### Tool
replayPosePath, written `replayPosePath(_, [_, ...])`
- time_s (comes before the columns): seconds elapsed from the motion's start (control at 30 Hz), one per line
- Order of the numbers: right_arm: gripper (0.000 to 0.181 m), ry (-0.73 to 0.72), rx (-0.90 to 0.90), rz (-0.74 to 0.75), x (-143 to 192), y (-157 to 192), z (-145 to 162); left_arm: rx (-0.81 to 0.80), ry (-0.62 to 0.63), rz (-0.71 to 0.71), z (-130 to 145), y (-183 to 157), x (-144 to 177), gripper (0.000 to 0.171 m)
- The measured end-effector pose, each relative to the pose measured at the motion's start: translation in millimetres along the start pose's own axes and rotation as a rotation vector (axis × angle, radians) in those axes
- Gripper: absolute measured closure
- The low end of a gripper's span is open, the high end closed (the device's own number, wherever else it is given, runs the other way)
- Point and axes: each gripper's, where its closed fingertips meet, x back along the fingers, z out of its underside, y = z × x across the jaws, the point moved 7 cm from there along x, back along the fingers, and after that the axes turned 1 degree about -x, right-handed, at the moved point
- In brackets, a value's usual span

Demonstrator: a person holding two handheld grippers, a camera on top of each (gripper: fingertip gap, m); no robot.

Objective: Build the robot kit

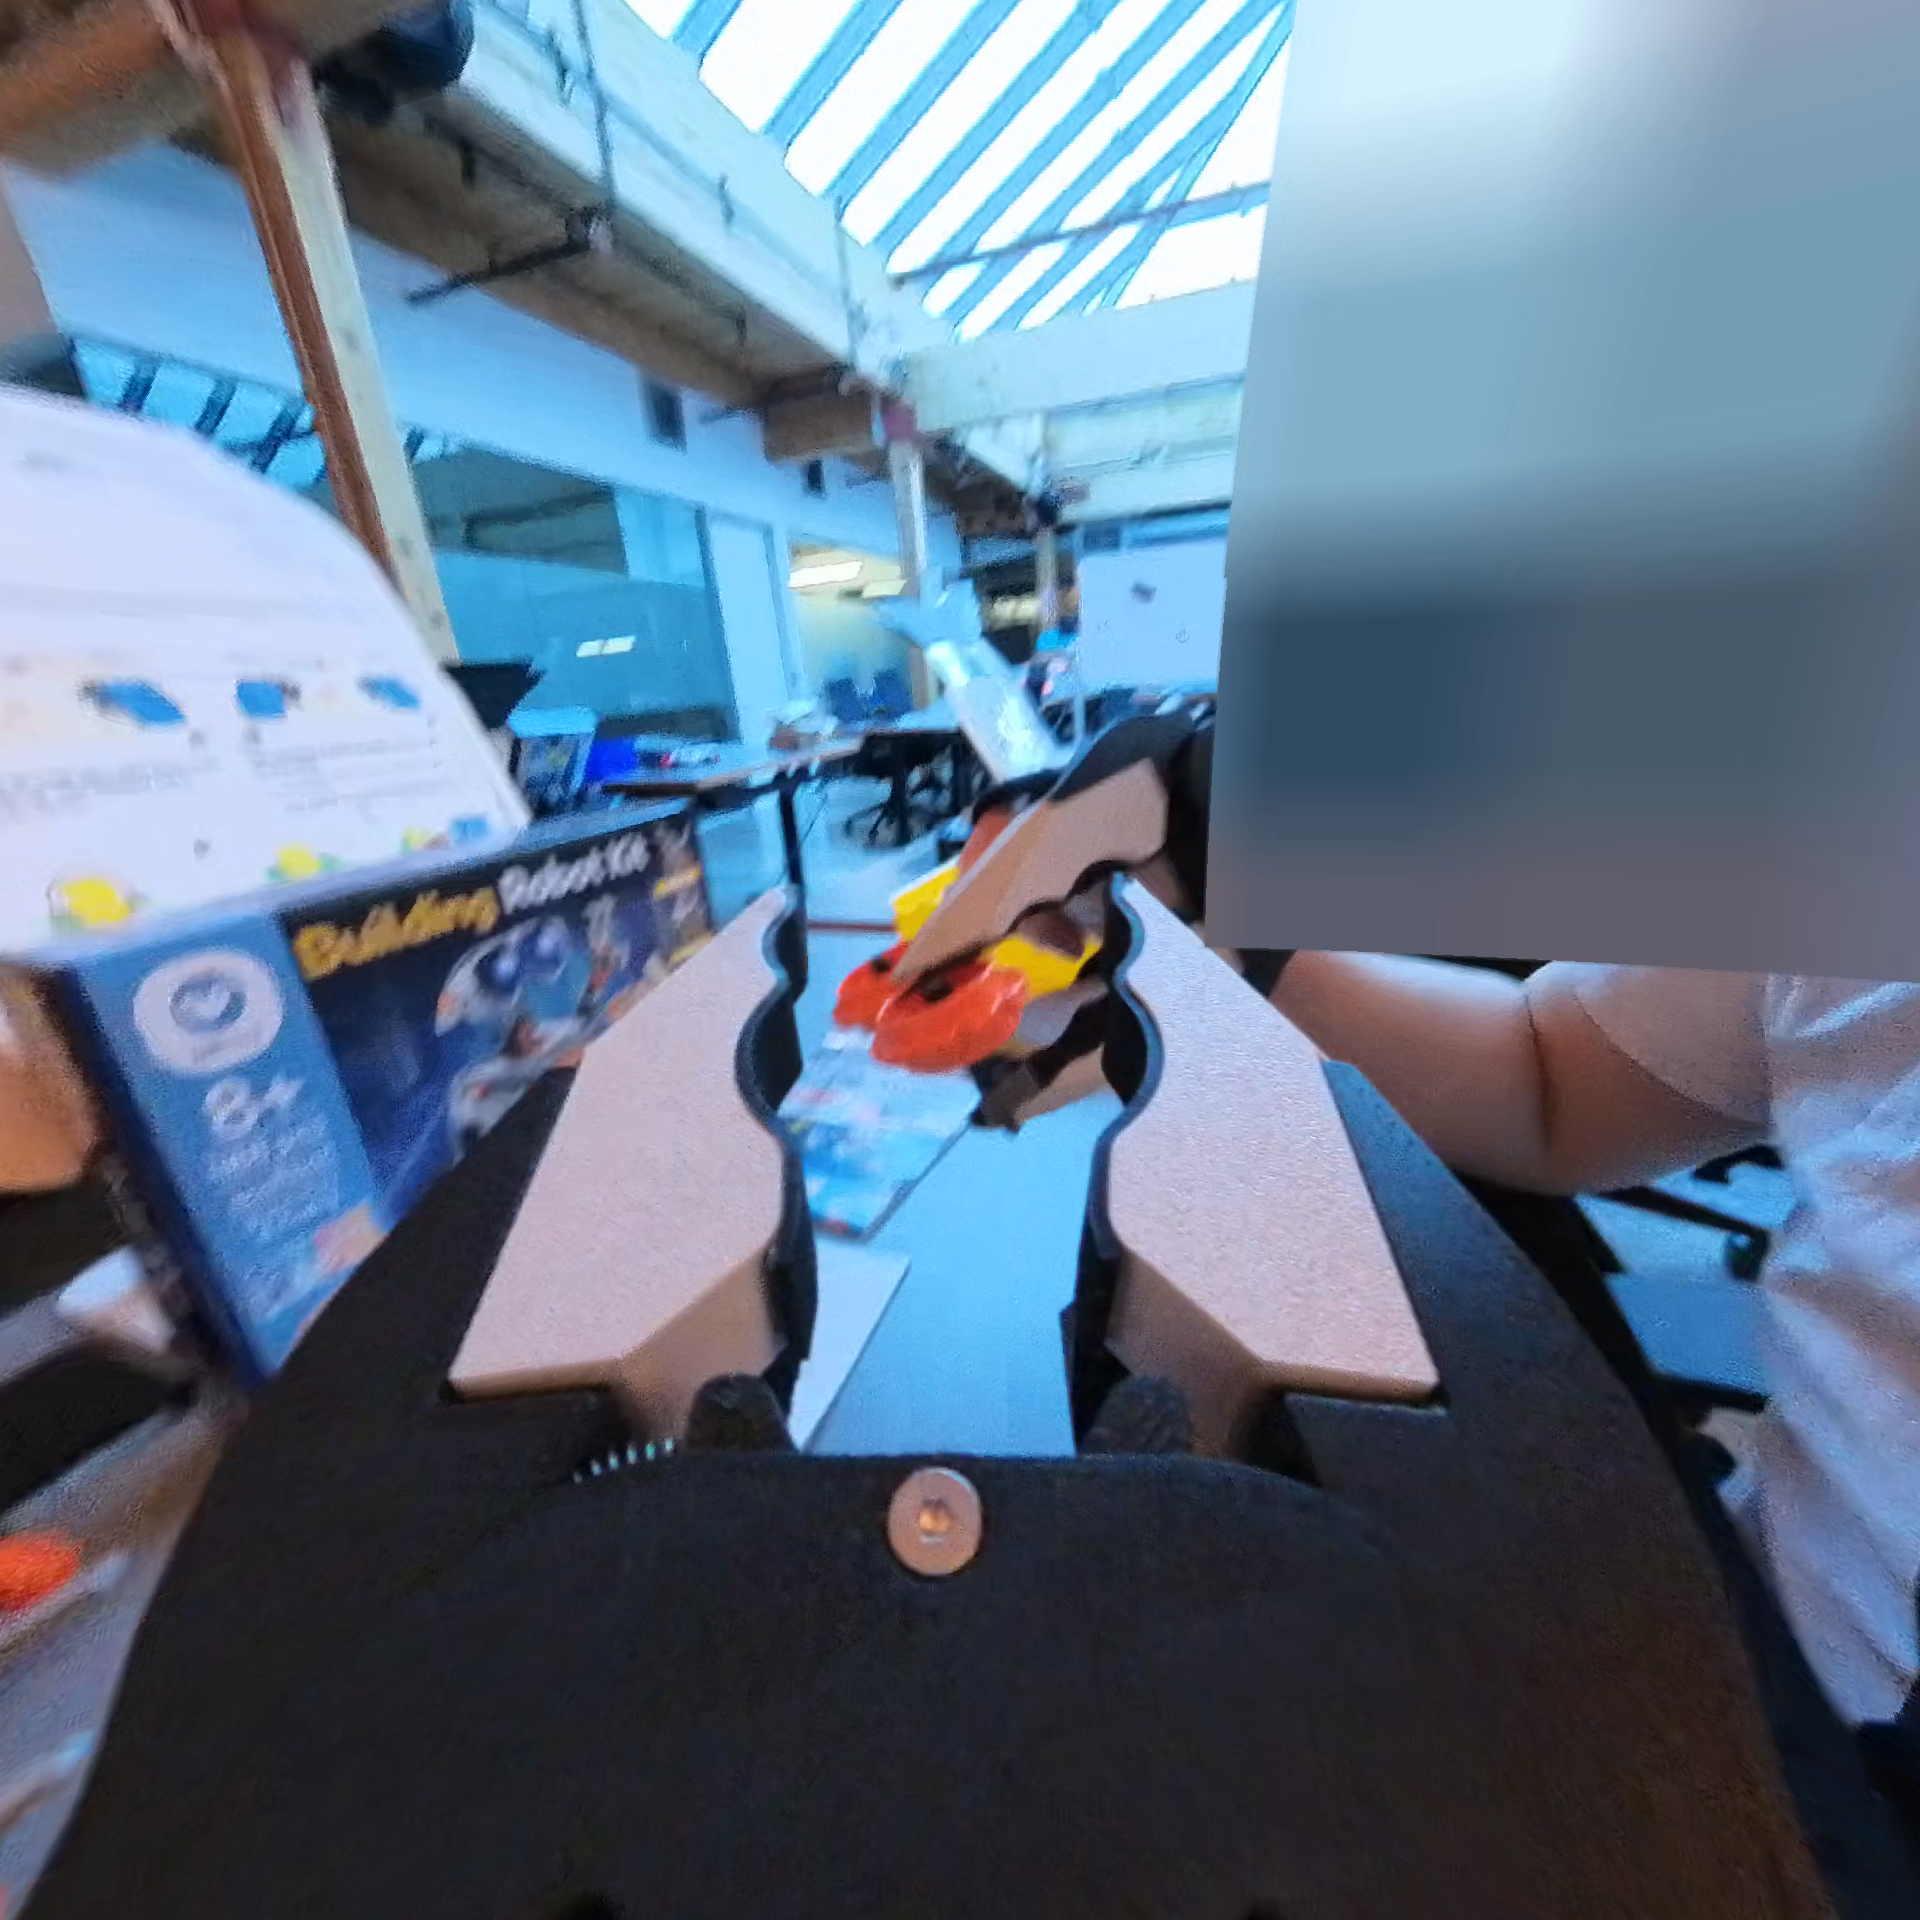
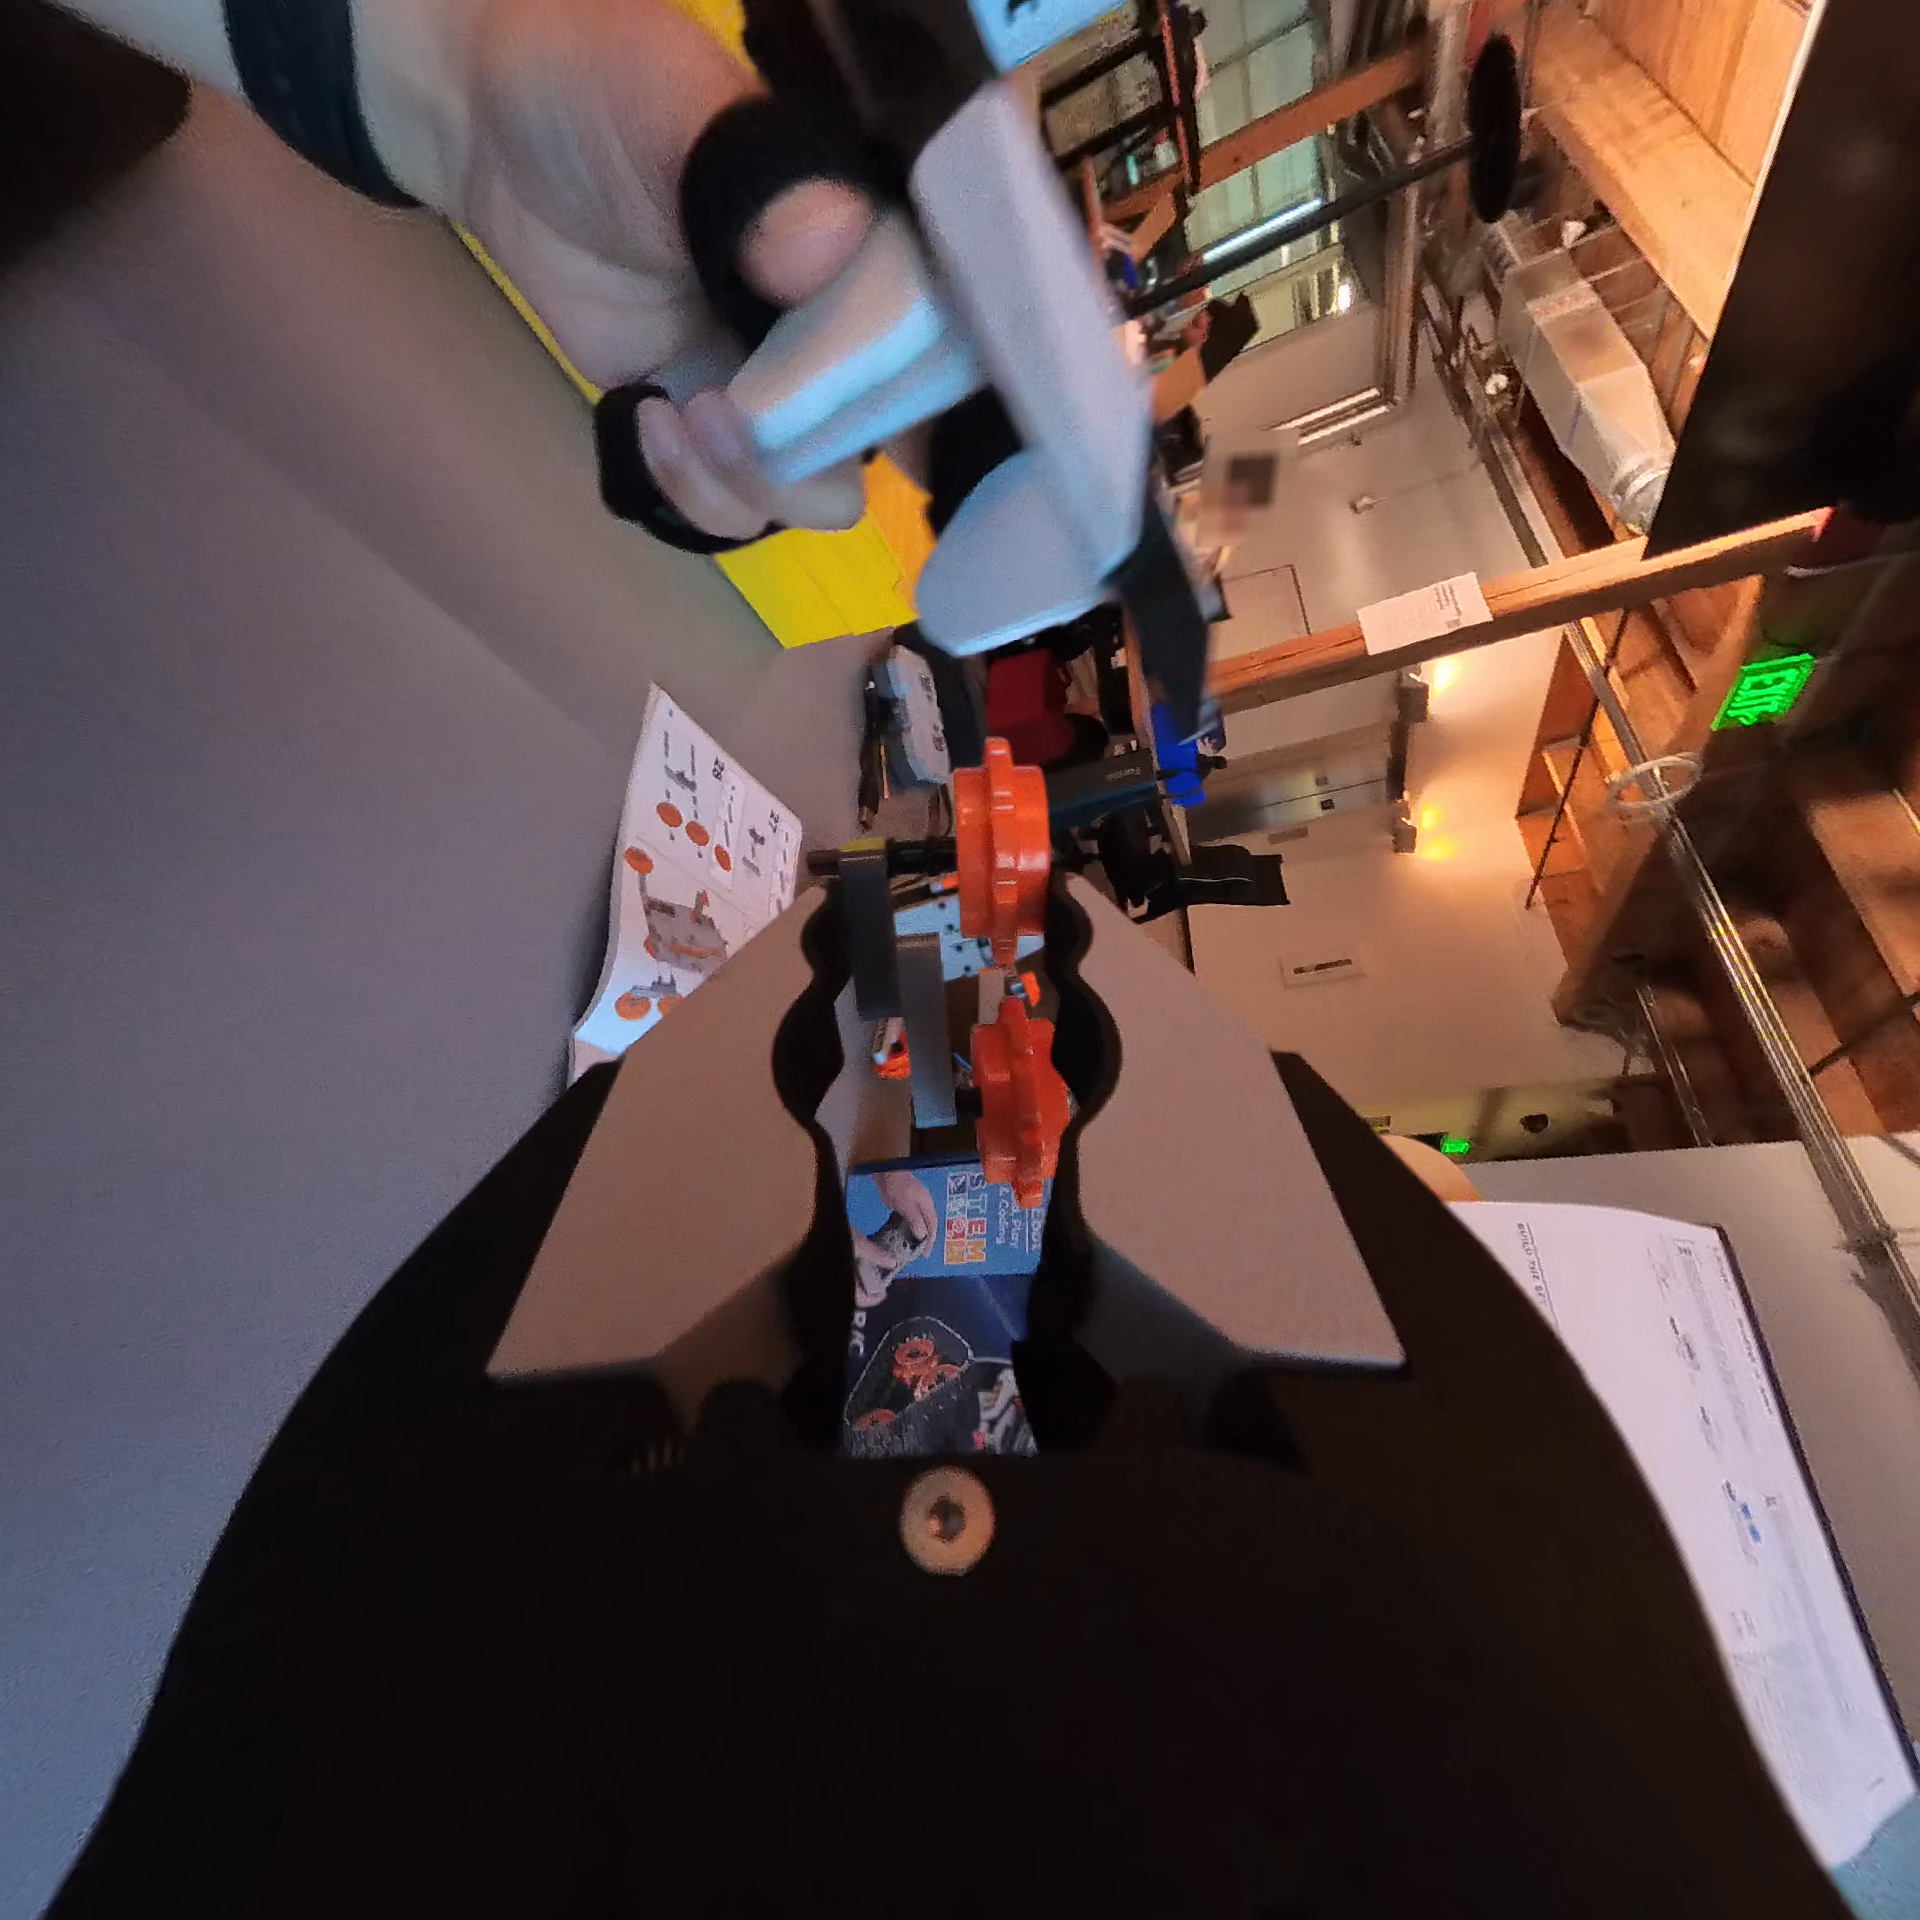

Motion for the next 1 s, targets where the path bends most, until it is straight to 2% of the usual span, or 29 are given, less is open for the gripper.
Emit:
replayPosePath(0.03, [0.144, -0.011, -0.020, 0.014, -1.1, -1.2, -0.3, -0.001, 0.057, -0.036, 8.8, 3.8, 0.6, 0.115])
replayPosePath(0.13, [0.144, 0.026, -0.035, 0.068, -4.0, -5.5, 4.4, 0.086, 0.196, -0.005, 32.9, -1.5, -4.6, 0.124])
replayPosePath(0.2, [0.144, 0.051, -0.021, 0.057, -8.0, -1.8, 6.0, 0.141, 0.229, -0.039, 46.3, 0.5, -10.2, 0.124])
replayPosePath(0.23, [0.144, 0.061, -0.009, 0.055, -10.9, 0.9, 6.1, 0.172, 0.213, -0.045, 49.3, 1.2, -13.3, 0.126])
replayPosePath(0.33, [0.144, 0.101, 0.040, 0.070, -17.9, 5.9, 7.2, 0.222, 0.177, -0.067, 55.5, 5.0, -18.2, 0.158])
replayPosePath(0.47, [0.141, 0.094, 0.019, 0.070, -22.3, 8.2, 9.7, 0.274, 0.160, -0.046, 59.8, 11.3, -14.8, 0.158])
replayPosePath(0.53, [0.126, 0.050, -0.003, 0.077, -16.0, 2.7, 7.3, 0.323, 0.123, -0.032, 58.2, 16.0, -10.1, 0.159])
replayPosePath(0.67, [0.115, -0.019, -0.230, 0.049, 9.3, -21.6, 20.2, 0.538, 0.010, 0.069, 55.0, 25.5, 0.4, 0.159])
replayPosePath(0.8, [0.121, -0.158, -0.393, -0.004, 23.0, -27.5, 33.8, 0.714, -0.059, 0.163, 58.4, 31.2, 2.9, 0.159])
replayPosePath(0.87, [0.120, -0.150, -0.383, -0.036, 20.0, -22.4, 36.4, 0.739, -0.064, 0.184, 60.7, 31.9, 2.7, 0.159])
replayPosePath(1.0, [0.123, -0.081, -0.272, -0.028, 10.0, -13.0, 38.3, 0.675, -0.047, 0.224, 57.7, 25.5, 0.5, 0.159])
